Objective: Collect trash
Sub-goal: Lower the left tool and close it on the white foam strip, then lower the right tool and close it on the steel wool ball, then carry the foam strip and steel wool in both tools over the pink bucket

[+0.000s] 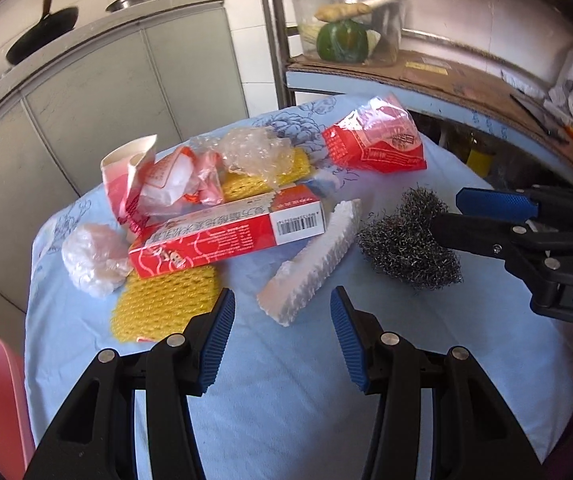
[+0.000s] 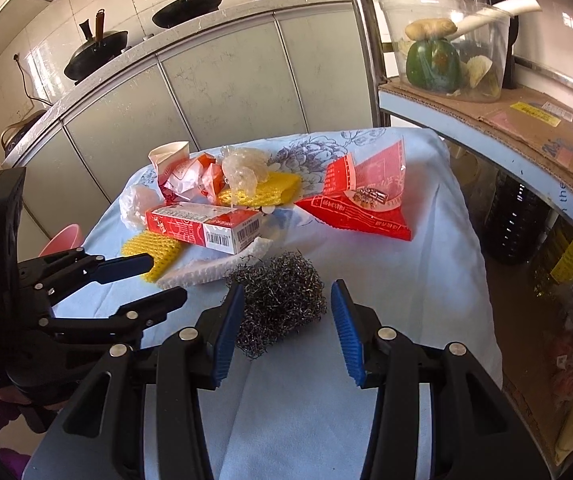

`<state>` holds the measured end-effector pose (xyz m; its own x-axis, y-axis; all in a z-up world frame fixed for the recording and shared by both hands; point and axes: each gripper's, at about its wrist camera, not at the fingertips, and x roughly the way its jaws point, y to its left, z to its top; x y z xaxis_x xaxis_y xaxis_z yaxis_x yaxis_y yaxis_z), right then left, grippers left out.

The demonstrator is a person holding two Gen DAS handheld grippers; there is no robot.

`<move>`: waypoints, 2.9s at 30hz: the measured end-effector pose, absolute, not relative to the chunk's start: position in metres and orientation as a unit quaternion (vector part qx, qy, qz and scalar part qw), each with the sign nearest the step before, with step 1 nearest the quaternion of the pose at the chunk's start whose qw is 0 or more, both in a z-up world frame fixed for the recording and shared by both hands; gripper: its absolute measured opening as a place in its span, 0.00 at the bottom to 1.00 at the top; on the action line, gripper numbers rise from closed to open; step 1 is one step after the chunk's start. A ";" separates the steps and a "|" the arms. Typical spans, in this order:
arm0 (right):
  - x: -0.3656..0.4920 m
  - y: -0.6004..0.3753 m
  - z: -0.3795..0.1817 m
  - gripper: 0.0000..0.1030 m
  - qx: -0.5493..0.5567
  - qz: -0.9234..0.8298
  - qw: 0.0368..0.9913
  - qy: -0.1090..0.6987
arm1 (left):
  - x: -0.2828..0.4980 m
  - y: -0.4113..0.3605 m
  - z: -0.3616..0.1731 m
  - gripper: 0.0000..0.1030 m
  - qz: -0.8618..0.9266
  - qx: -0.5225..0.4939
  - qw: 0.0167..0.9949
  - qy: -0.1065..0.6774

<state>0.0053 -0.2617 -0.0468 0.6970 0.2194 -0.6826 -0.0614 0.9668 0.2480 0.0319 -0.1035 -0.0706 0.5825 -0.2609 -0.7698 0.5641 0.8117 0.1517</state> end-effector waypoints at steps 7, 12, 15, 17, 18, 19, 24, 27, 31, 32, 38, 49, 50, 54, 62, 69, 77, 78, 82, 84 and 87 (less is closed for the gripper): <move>0.008 -0.264 -0.051 0.45 0.115 0.083 0.910 0.390 | 0.031 -0.117 -0.079 0.32 -0.227 0.245 0.868 0.368; 0.008 -0.264 -0.049 0.44 0.115 0.086 0.910 0.388 | 0.030 -0.111 -0.075 0.19 -0.237 0.233 0.870 0.363; 0.008 -0.265 -0.048 0.44 0.119 0.087 0.910 0.388 | 0.028 -0.104 -0.069 0.16 -0.250 0.211 0.870 0.368; 0.008 -0.267 -0.047 0.45 0.124 0.087 0.909 0.388 | 0.024 -0.097 -0.064 0.13 -0.259 0.195 0.870 0.373; 0.009 -0.267 -0.046 0.45 0.127 0.086 0.909 0.387 | 0.022 -0.095 -0.062 0.12 -0.261 0.189 0.870 0.374; 0.009 -0.269 -0.046 0.45 0.128 0.085 0.909 0.387 | 0.020 -0.090 -0.060 0.12 -0.264 0.180 0.870 0.377; 0.017 -0.273 -0.048 0.45 0.138 0.081 0.904 0.395 | 0.012 -0.067 -0.050 0.11 -0.267 0.127 0.872 0.390; 0.023 -0.272 -0.051 0.45 0.144 0.085 0.899 0.405 | 0.009 -0.054 -0.045 0.11 -0.267 0.092 0.872 0.399; 0.029 -0.270 -0.055 0.45 0.142 0.086 0.896 0.412 | 0.005 -0.037 -0.037 0.11 -0.278 0.040 0.868 0.409; 0.030 -0.270 -0.056 0.45 0.143 0.086 0.894 0.415 | 0.003 -0.034 -0.036 0.11 -0.280 0.034 0.868 0.408; 0.036 -0.265 -0.059 0.45 0.130 0.079 0.893 0.424 | -0.004 -0.016 -0.026 0.11 -0.262 0.012 0.877 0.402; 0.029 -0.252 -0.052 0.23 0.097 0.087 0.899 0.418 | -0.014 0.006 -0.004 0.11 -0.220 -0.017 0.899 0.377; 0.027 -0.251 -0.050 0.23 0.096 0.089 0.901 0.414 | -0.016 0.008 -0.001 0.11 -0.216 -0.017 0.902 0.374; 0.012 -0.244 -0.034 0.22 0.082 0.095 0.913 0.389 | -0.028 0.014 0.009 0.11 -0.204 -0.017 0.909 0.363; -0.006 -0.235 -0.001 0.22 0.061 0.109 0.932 0.341 | -0.038 0.039 0.024 0.11 -0.182 -0.035 0.922 0.340; 0.000 -0.218 0.022 0.22 0.049 0.124 0.937 0.321 | -0.044 0.069 0.033 0.11 -0.163 -0.061 0.931 0.322; 0.002 -0.203 0.028 0.22 0.030 0.130 0.938 0.321 | -0.042 0.088 0.026 0.11 -0.154 -0.085 0.929 0.325; 0.002 -0.202 0.029 0.22 0.029 0.130 0.938 0.321 | -0.041 0.089 0.025 0.11 -0.154 -0.086 0.929 0.325; 0.003 -0.199 0.032 0.22 0.027 0.132 0.938 0.320 | -0.040 0.090 0.025 0.11 -0.154 -0.087 0.930 0.323; 0.004 -0.197 0.033 0.22 0.021 0.136 0.938 0.318 | -0.042 0.091 0.024 0.11 -0.152 -0.087 0.931 0.321; 0.005 -0.194 0.037 0.22 0.016 0.147 0.938 0.312 | -0.049 0.094 0.023 0.11 -0.143 -0.096 0.933 0.316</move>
<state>0.0054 -0.1940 0.0369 0.7619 0.2854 -0.5814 -0.2652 0.9564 0.1220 -0.0486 0.0940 0.0227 0.7598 -0.3275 -0.5616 0.2061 0.9406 -0.2697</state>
